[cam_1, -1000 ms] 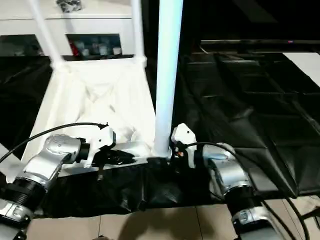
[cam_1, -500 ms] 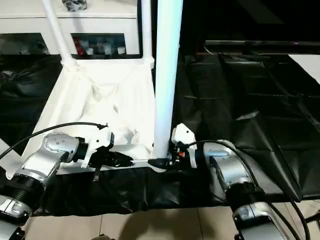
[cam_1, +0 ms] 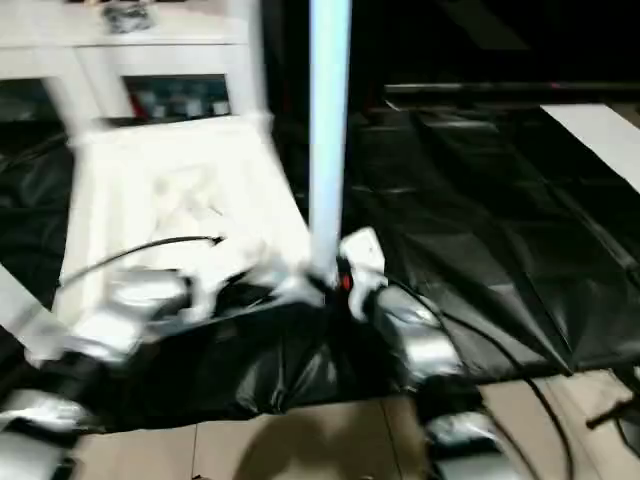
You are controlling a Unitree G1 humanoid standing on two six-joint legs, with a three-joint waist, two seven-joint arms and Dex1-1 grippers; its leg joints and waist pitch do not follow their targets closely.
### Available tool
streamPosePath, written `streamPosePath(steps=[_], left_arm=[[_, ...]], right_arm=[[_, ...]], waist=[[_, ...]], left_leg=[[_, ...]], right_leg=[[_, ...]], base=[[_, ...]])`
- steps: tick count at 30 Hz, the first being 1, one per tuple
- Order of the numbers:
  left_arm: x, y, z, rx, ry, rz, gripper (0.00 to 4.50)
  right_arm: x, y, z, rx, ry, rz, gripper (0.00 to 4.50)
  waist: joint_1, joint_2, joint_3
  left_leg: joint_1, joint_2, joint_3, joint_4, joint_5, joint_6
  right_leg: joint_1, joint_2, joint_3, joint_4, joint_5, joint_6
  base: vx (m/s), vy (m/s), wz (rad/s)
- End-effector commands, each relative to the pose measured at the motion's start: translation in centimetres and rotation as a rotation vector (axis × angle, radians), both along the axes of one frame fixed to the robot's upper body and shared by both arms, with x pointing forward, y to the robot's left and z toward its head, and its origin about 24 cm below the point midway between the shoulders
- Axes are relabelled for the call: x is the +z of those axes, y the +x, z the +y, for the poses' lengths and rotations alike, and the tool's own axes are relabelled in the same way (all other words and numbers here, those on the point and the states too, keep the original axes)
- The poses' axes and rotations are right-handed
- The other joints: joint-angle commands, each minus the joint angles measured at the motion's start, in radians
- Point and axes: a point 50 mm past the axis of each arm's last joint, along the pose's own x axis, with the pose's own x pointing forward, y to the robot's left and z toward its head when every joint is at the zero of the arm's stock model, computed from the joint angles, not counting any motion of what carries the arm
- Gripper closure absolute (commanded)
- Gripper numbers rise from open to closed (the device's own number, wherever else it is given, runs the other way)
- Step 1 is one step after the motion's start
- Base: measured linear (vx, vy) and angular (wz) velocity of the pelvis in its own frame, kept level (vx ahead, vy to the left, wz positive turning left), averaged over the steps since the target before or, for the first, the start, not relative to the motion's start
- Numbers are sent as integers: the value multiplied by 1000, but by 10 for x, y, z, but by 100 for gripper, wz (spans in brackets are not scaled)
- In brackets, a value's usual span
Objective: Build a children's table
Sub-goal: Rotate leg to tighten
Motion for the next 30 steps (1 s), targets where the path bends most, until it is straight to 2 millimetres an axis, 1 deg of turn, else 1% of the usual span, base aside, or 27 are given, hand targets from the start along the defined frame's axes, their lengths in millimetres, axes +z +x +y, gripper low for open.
streamPosePath(steps=[1, 3, 4, 5, 7, 8, 9, 10, 11, 12, 13, 14, 15, 16, 17, 18, 19, 20, 21, 22, 23, 24, 25, 26, 27, 29, 30], left_arm=[[14, -6, -42, -116, -96, -44, 450], [13, -9, -45, -140, -95, -43, 450], [13, -10, -44, -145, -93, -41, 450], [12, -11, -41, -167, -87, -46, 450], [11, -12, -37, -176, -79, -44, 450], [11, -13, -36, -185, -75, -48, 450], [11, -14, -34, -195, -70, -49, 450], [10, -14, -33, -197, -69, -48, 450], [10, -15, -31, -205, -64, -41, 450], [10, -15, -31, -205, -64, -41, 450], [8, -17, -22, -248, -41, -37, 450], [7, -17, -19, -263, -31, -34, 450], [7, -18, -14, -293, -26, -36, 450], [7, -19, -12, -312, -23, -37, 450], [7, -19, -12, -312, -23, -37, 450], [9, -21, -5, -362, -49, -23, 450], [11, -21, -2, -386, -69, -10, 450], [12, -22, 1, -410, -83, -4, 450], [14, -22, 3, -432, -94, 0, 450], [14, -21, 5, -437, -90, 1, 450], [13, -21, 8, -443, -81, -1, 450], [12, -20, 12, -450, -61, -2, 450], [12, -19, 14, -457, -49, 0, 450], [12, -19, 15, -458, -46, 1, 450], [12, -17, 19, -455, -30, 4, 450], [12, -17, 20, -454, -30, 9, 450], [11, -17, 23, -449, -29, 4, 450]], right_arm=[[-7, -6, 31, 85, -29, 33, 191], [-3, -4, 32, 83, -3, 20, 191], [-3, -4, 30, 71, -5, 18, 135], [-2, -4, 27, 86, 19, 24, 122], [-2, -5, 22, 112, 2, 11, 116], [-2, -6, 20, 126, -21, -3, 101], [-2, -7, 17, 148, -53, -21, 101], [-2, -8, 16, 154, -60, -25, 86], [-2, -9, 12, 172, -90, -42, 86], [-2, -9, 12, 172, -90, -42, 86], [1, -16, -6, 245, -106, -73, 86], [3, -19, -13, 274, -101, -82, 86], [7, -23, -23, 313, -90, -92, 86], [9, -26, -29, 336, -84, -99, 86], [9, -26, -29, 336, -84, -99, 86], [13, -34, -48, 398, -68, -79, 86], [15, -38, -58, 427, -63, -64, 86], [17, -42, -65, 452, -57, -47, 86], [18, -45, -71, 473, -52, -32, 86], [19, -48, -77, 489, -49, -20, 86], [20, -50, -82, 500, -50, -9, 86], [21, -54, -90, 510, -61, 5, 86], [22, -55, -95, 508, -68, 6, 86], [22, -56, -96, 508, -70, 6, 86], [28, -57, -104, 488, -62, -3, 86], [31, -56, -107, 470, -47, -14, 86], [40, -55, -112, 434, 9, -39, 86]], waist=[[1, -3, -42], [4, 2, -44], [4, 1, -45], [4, 1, -45], [6, 1, -49], [7, 2, -51], [11, -1, -54], [14, 1, -55], [15, 2, -56], [17, 2, -56], [18, 2, -57], [22, 3, -58], [24, 10, -58], [29, 8, -56], [35, 5, -56], [40, 17, -54], [43, 17, -54], [48, 17, -53], [48, 12, -52], [50, 11, -51], [48, 18, -49], [47, 18, -48], [49, 17, -47], [49, 17, -47], [48, 20, -47], [47, 18, -48], [43, 13, -47]], left_leg=[[-2, 4, 2, -76, -345, -8], [-3, 6, 4, -74, -316, 6], [-4, 6, 4, -74, -307, 9], [-7, 6, 4, -73, -292, 12], [-8, 7, 5, -71, -266, 19], [-8, 8, 6, -68, -239, 25], [-9, 8, 8, -63, -202, 33], [-7, 8, 8, -61, -183, 38], [-10, 6, 10, -57, -151, 53], [-12, 6, 9, -56, -137, 58], [-12, 5, 10, -54, -128, 71], [-9, 4, 11, -49, -124, 88], [-7, 6, 11, -49, -123, 95], [-7, 7, 13, -47, -134, 110], [-8, 8, 13, -48, -136, 114], [-5, 9, 13, -50, -160, 109], [-3, 14, 13, -50, -170, 106], [-4, 14, 14, -49, -178, 103], [-4, 11, 16, -49, -184, 109], [-9, 13, 15, -49, -187, 110], [-12, 14, 12, -53, -200, 104], [-7, 14, 15, -52, -225, 95], [-6, 14, 15, -51, -230, 91], [-9, 13, 14, -52, -229, 88], [-9, 14, 13, -54, -232, 81], [-11, 13, 12, -54, -228, 73], [-13, 12, 12, -55, -224, 74]], right_leg=[[32, -30, 21, -89, -388, -142], [33, -30, 23, -85, -329, -155], [35, -29, 23, -84, -308, -160], [37, -28, 22, -80, -278, -170], [40, -28, 22, -75, -234, -182], [41, -29, 23, -70, -185, -196], [44, -27, 22, -63, -121, -213], [44, -26, 21, -59, -86, -221], [47, -25, 22, -52, -23, -236], [50, -25, 20, -49, -1, -239], [51, -26, 20, -49, 18, -242], [53, -24, 20, -48, 40, -243], [51, -25, 21, -47, 54, -246], [52, -23, 22, -48, 61, -248], [52, -24, 21, -47, 57, -252], [52, -24, 18, -51, 24, -256], [50, -25, 19, -52, 14, -255], [52, -23, 19, -50, 3, -262], [53, -20, 18, -53, -1, -264], [54, -25, 19, -51, -19, -264], [53, -28, 17, -57, -64, -257], [50, -28, 18, -62, -105, -250], [49, -29, 19, -64, -121, -247], [50, -30, 20, -63, -133, -243], [50, -32, 19, -67, -163, -234], [51, -32, 18, -66, -180, -226], [50, -31, 18, -68, -193, -223]], base=[[0, 0, 0], [0, 0, 0], [0, 0, 0], [0, 0, 0], [0, 0, 0], [55, 4, 1], [0, 0, 0], [0, 0, 0], [0, 0, 0], [0, 0, 0], [0, 0, 0], [0, 0, 0], [0, 0, 0], [0, 0, 0], [0, 0, 0], [0, 0, 0], [0, 0, 0], [0, 0, 0], [0, 0, 0], [0, 0, 0], [0, 0, 0], [0, 0, 0], [0, 0, 0], [0, 0, 0], [0, 0, 0], [0, 0, 0], [0, 0, 0]])
